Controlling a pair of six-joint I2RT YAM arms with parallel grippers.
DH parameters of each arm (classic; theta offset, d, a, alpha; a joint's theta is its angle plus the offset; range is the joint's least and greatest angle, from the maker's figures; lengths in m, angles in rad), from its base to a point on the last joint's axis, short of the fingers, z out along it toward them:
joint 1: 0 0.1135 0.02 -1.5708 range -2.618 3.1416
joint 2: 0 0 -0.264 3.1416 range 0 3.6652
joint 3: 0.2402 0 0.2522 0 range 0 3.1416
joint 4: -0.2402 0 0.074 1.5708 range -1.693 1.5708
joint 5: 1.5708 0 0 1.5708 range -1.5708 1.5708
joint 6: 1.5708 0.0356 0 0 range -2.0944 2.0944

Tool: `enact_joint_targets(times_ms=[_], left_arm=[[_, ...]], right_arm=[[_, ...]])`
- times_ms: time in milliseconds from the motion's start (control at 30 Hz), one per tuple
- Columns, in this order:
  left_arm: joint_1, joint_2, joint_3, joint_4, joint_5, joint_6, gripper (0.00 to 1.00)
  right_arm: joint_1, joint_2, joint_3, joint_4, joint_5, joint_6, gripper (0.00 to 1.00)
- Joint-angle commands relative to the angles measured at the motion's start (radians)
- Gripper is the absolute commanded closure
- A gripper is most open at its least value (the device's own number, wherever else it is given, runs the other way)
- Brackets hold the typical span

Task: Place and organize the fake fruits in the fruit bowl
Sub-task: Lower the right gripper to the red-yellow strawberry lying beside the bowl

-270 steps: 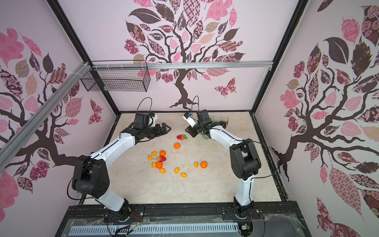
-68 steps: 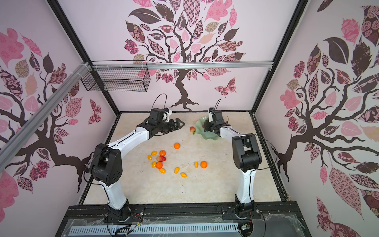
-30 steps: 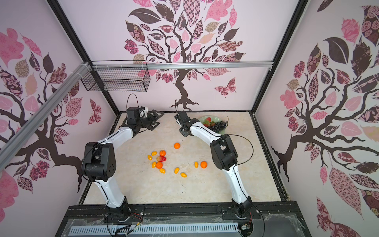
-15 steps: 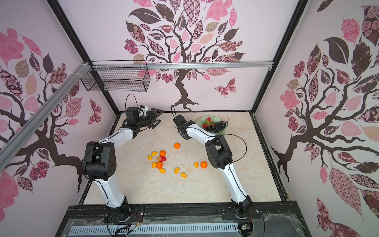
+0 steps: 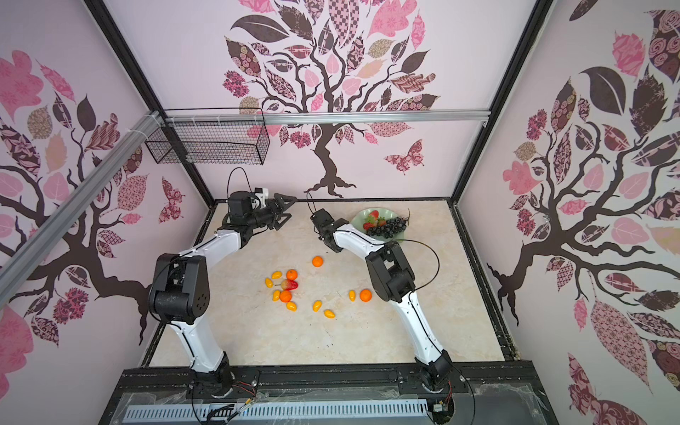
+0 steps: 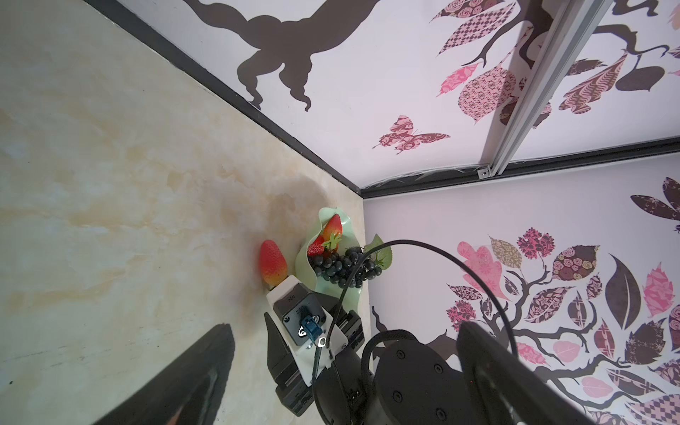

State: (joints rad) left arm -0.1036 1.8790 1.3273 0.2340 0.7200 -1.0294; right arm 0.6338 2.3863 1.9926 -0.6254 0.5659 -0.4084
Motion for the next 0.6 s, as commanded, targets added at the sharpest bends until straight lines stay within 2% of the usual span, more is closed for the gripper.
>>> enact_joint_targets(times_ms=[0,567], left_arm=[[-0.002,-0.002,-0.017,0.005,0.004,0.020,0.01],[-0.023,0.000,-0.010,0.005,0.016,0.029,0.01]], right_arm=[[0.003,0.044,-0.003,0.007,0.039,-0.019,0.46],[0.003,0.116,-0.015,0.043,0.103,-0.057,0.47]])
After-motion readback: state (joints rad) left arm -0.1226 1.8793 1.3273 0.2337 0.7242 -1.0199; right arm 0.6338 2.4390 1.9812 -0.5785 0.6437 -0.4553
